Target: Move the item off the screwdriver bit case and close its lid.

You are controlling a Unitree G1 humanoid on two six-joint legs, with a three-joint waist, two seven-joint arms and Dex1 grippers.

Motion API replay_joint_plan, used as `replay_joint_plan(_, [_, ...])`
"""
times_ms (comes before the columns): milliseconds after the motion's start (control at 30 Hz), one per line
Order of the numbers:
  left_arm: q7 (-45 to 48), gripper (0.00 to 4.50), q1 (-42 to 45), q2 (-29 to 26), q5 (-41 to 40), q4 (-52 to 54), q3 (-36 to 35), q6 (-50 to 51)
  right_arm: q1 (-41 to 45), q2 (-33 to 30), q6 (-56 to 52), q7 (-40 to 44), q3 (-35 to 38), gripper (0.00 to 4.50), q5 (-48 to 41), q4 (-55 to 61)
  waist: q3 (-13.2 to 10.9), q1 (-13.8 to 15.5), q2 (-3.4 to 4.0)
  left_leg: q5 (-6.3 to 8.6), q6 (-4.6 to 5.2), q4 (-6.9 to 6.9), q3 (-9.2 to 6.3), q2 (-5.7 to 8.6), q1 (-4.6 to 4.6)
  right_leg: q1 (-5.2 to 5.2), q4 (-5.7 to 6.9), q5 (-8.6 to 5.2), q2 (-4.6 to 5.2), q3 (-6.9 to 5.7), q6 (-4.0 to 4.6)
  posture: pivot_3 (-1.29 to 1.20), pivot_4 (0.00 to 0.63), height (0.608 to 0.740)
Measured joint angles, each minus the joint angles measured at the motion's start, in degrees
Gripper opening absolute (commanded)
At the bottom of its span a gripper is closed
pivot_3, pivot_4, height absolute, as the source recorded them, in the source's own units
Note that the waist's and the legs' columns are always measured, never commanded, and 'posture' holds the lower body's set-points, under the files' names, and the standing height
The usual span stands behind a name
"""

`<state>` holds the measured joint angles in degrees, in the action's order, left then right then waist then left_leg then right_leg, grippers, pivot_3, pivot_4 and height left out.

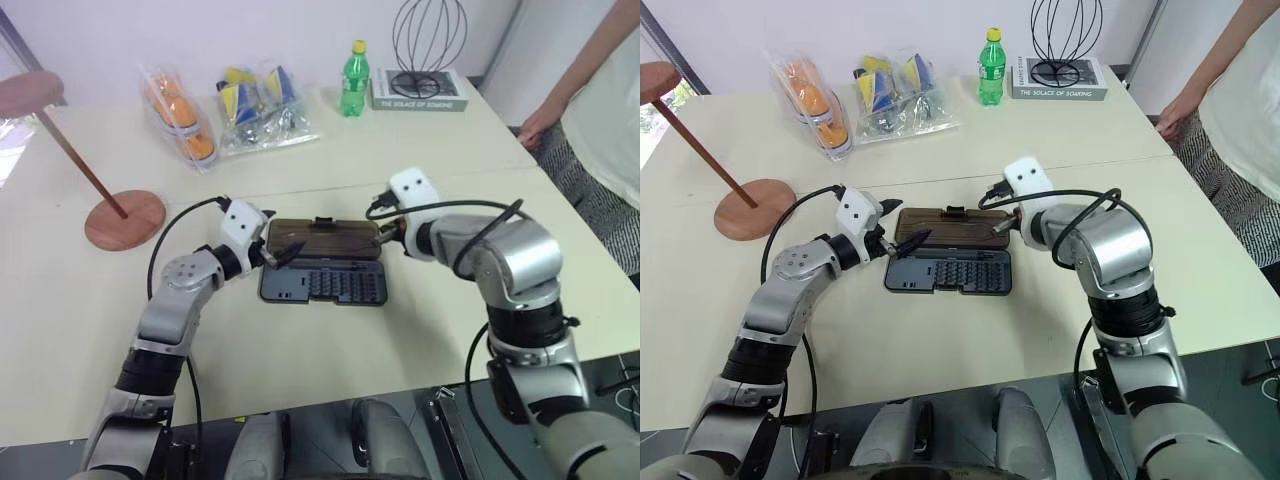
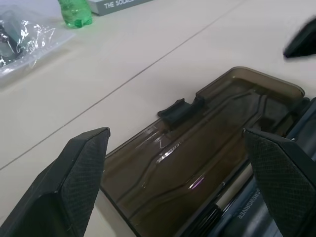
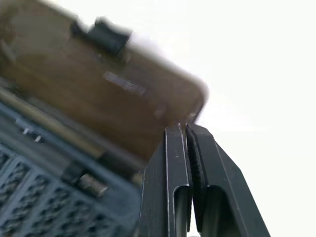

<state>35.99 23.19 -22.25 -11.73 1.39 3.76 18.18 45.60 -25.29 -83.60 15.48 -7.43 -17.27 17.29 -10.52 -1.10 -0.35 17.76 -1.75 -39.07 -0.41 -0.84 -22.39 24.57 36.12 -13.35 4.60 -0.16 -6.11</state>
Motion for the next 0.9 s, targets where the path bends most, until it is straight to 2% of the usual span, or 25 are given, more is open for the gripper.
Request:
replay_joint_plan(200, [0.0,4.50,0.0,0.1,0.0,0.0,0.0,-0.8,3.8,-3.5,14.7,7.4,-4.2,4.15,1.6,-10.6,0.0,0.1,-0.01,0.00,0.00,-0.02,0.03,0.00,0.00,0.00,0.00,0.00,0.00,0.00,0.00,0.00,0.150,0.740])
replay_joint_plan(233, [0.0,4.50,0.0,0.0,0.1,0.0,0.0,-1.0,4.4,-4.1,17.7,9.0,-5.2,4.47,2.3,-12.8,0.0,0.2,-0.01,0.00,0.00,-0.02,0.03,0.00,-0.01,0.00,-0.01,0.00,0.01,0.00,0.00,0.00,0.150,0.740])
replay_joint_plan(367, [0.2,4.50,-0.1,-1.4,-0.1,0.0,-0.5,-1.0,7.1,-6.3,33.8,18.9,-10.5,4.47,6.0,-23.1,0.0,0.1,-0.02,0.00,0.00,0.00,0.04,0.00,-0.01,0.00,-0.06,0.00,0.01,0.00,0.00,0.00,0.150,0.740])
replay_joint_plan(633, [0.8,4.50,-1.7,-4.8,-0.8,1.5,-3.5,0.1,14.8,-3.4,59.5,33.9,-14.3,4.47,13.1,-53.7,0.0,0.0,-0.01,0.00,0.00,0.01,0.08,-0.01,-0.01,0.00,-0.06,0.00,0.01,0.00,0.00,0.00,0.150,0.740])
replay_joint_plan(900, [0.1,4.50,-3.3,-4.8,-0.8,4.0,-3.5,0.4,19.4,0.3,72.3,43.4,-15.3,4.47,18.9,-70.4,0.0,0.1,-0.01,-0.01,-0.02,0.00,0.08,-0.01,-0.01,0.00,-0.04,0.00,0.03,0.01,0.00,0.00,0.150,0.740])
